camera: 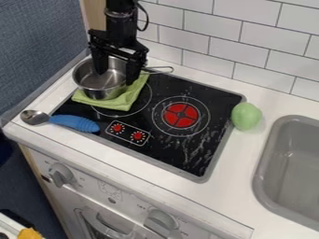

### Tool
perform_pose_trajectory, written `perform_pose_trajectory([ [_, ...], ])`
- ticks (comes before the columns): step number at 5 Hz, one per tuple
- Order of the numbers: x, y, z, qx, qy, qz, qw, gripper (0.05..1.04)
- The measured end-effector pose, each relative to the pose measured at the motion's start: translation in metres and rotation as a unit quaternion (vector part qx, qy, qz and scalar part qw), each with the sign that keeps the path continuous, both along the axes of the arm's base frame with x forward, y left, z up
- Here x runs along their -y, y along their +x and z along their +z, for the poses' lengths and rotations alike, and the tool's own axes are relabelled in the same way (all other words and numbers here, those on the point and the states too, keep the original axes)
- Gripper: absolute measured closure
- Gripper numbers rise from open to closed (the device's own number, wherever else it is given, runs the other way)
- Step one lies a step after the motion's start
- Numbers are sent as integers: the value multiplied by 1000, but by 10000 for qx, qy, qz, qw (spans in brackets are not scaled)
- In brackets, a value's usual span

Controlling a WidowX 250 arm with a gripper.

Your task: Move the silver pot to the the bottom right corner of the stove

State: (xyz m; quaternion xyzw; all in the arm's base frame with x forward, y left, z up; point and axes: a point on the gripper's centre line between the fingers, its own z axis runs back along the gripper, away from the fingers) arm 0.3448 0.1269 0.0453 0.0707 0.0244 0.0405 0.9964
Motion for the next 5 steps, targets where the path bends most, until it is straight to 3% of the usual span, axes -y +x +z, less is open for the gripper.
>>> perform_pose_trajectory([
  [2, -2, 0, -11, -71, -40, -139, 9999, 82],
  [3, -7, -1, -13, -70, -48, -84, 9999, 136],
  [5, -7, -1, -12, -32, -132, -144, 9998, 723],
])
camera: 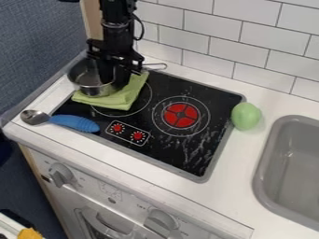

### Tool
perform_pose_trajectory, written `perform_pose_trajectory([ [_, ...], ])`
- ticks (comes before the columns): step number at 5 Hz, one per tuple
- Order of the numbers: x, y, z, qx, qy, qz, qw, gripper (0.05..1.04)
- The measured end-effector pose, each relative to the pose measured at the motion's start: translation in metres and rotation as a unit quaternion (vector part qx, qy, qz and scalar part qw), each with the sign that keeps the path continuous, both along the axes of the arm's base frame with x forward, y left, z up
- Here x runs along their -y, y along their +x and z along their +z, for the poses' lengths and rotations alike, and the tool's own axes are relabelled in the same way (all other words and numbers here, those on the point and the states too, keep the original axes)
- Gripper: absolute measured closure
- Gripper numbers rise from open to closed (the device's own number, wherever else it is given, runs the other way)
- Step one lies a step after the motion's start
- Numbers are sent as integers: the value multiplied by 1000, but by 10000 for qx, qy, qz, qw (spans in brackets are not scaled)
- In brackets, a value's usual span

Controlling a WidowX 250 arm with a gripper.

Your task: Move the silver pot to the the bottom right corner of the stove

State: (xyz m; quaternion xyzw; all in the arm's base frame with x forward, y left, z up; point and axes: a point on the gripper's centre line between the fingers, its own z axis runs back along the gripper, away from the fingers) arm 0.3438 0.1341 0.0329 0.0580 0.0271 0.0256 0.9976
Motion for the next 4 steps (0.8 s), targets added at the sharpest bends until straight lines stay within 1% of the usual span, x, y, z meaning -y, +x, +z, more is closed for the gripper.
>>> perform_pose_trajectory([
  [1, 0, 1, 0, 22, -9, -33, 10000, 931],
  [2, 0, 0, 1, -15, -19, -88, 10000, 1004],
  [3, 0, 0, 1, -43, 7, -136, 9999, 1009],
  [4, -1, -3, 11, -32, 167, -144, 9998, 1010],
])
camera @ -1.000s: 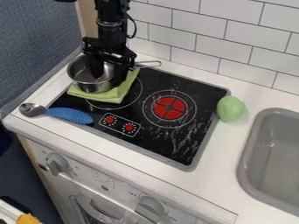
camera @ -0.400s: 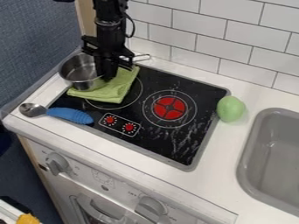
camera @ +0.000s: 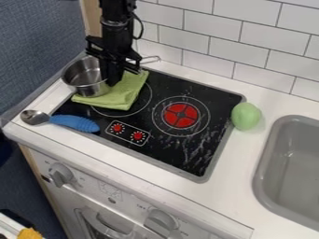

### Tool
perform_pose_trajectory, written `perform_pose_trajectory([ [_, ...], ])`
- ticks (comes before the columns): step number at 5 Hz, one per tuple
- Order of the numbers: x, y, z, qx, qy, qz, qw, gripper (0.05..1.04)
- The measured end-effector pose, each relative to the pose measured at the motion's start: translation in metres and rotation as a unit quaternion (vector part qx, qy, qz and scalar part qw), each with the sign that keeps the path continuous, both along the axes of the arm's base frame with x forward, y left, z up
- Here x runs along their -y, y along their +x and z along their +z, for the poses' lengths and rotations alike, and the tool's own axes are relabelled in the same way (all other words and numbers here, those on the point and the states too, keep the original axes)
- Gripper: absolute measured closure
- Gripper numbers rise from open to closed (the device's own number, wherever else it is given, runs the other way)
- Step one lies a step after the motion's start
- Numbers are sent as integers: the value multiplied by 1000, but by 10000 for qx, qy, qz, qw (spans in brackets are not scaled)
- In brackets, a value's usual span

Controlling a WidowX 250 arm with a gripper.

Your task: Move the silver pot to the the bottom right corner of the stove

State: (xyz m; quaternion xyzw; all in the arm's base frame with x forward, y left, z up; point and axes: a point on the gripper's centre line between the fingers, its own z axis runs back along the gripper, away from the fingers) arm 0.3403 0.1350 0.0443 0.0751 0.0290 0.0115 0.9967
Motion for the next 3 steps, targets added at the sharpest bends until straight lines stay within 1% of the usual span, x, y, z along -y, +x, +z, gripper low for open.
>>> perform_pose_trajectory([
  [1, 5, -2, 16, 130, 190, 40, 9997, 1014],
  [2, 14, -4, 31, 191, 378, 84, 9991, 1015],
  [3, 33, -12, 41, 249, 380, 61, 9990, 1015],
])
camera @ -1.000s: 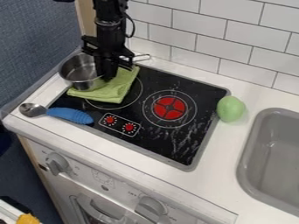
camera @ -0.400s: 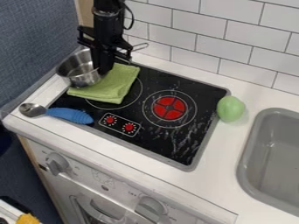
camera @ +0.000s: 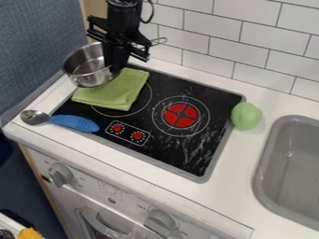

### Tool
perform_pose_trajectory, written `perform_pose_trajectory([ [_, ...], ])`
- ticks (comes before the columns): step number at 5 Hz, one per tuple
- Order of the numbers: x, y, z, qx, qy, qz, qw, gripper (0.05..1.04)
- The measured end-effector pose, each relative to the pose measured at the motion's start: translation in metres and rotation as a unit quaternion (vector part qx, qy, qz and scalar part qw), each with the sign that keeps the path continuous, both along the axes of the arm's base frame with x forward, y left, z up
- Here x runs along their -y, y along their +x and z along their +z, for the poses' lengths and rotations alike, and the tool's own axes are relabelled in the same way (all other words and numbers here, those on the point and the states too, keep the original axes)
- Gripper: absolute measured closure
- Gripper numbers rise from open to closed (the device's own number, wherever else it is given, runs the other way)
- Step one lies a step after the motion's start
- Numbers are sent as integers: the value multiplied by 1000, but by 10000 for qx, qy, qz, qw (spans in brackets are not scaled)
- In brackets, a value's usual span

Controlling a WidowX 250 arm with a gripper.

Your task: Move the silver pot to the the bottom right corner of the stove

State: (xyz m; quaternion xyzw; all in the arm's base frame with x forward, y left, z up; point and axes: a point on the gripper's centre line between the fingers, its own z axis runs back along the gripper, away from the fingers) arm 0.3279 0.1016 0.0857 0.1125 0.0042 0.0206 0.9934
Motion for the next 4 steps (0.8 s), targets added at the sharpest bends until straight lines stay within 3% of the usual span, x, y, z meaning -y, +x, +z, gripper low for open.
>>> perform_pose_trajectory([
  [1, 41, -19, -4, 124, -119, -259, 9995, 1015],
  [4, 127, -51, -33, -148, -189, -1240, 9920, 1015],
])
